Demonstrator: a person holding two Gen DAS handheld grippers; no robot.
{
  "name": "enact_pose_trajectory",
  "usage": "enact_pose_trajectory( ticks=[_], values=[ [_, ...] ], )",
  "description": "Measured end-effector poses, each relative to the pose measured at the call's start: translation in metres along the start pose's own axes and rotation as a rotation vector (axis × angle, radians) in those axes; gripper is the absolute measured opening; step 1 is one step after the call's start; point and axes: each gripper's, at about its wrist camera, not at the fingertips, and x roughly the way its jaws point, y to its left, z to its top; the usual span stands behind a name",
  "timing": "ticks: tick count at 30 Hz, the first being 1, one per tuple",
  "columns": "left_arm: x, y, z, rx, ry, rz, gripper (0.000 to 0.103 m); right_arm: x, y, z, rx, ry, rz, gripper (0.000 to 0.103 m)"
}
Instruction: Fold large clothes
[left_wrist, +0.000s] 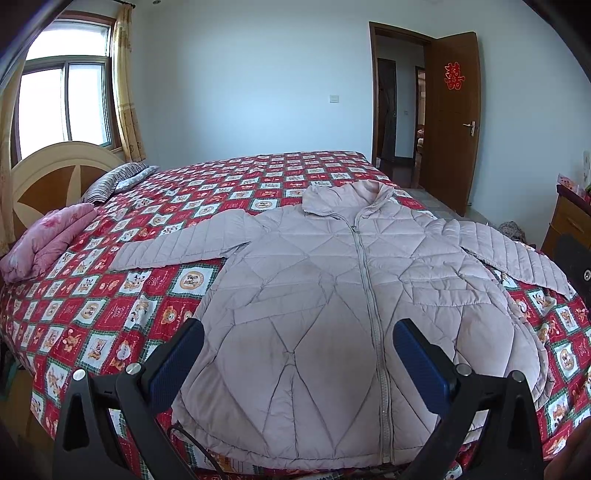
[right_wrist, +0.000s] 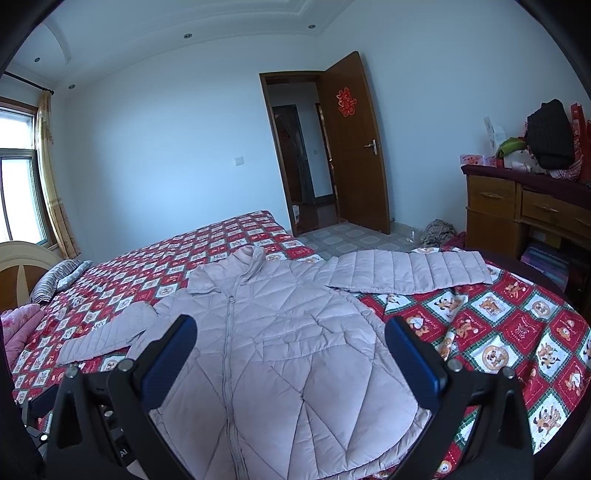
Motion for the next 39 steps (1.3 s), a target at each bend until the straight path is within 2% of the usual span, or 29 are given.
enact_pose_trajectory(
  ticks=[30, 39],
  values=[
    [0.004, -0.001, -0.004, 0.005, 0.012, -0.001, 0.102, 0.003, 0.004, -0.004, -0.004, 0.019, 0.000, 0.103],
    [0.025, -0.001, -0.005, 0.014, 0.044, 0.003, 0.102, 0.016, -0.007, -0.007, 0.009, 0.034, -0.019, 0.103]
  ],
)
